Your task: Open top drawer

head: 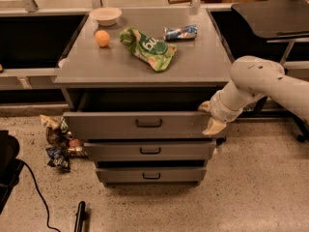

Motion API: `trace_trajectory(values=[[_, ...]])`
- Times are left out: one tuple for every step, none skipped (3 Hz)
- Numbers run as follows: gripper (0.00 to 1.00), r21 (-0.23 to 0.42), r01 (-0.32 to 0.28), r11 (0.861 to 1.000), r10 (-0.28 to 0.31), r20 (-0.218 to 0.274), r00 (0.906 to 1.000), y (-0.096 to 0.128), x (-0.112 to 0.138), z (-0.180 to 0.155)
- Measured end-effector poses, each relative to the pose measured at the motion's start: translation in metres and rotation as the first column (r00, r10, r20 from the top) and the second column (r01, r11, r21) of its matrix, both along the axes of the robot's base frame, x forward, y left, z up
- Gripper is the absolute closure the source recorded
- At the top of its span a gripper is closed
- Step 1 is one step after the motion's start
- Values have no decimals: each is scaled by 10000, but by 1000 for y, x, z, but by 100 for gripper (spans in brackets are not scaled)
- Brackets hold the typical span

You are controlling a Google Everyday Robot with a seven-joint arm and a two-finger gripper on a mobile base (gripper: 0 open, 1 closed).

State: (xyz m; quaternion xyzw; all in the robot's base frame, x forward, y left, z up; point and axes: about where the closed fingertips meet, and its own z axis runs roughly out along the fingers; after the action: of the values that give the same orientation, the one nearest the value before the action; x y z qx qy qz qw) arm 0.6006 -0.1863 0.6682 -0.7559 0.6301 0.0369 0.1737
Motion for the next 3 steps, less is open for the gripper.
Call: trace_trajectory(values=[[84,51,-120,9999,119,215,9997,-1,-6,15],[85,149,-222,9996,218,247,9995,-1,-10,19],[65,149,-222,9996,218,246,9995,-1,-10,19]])
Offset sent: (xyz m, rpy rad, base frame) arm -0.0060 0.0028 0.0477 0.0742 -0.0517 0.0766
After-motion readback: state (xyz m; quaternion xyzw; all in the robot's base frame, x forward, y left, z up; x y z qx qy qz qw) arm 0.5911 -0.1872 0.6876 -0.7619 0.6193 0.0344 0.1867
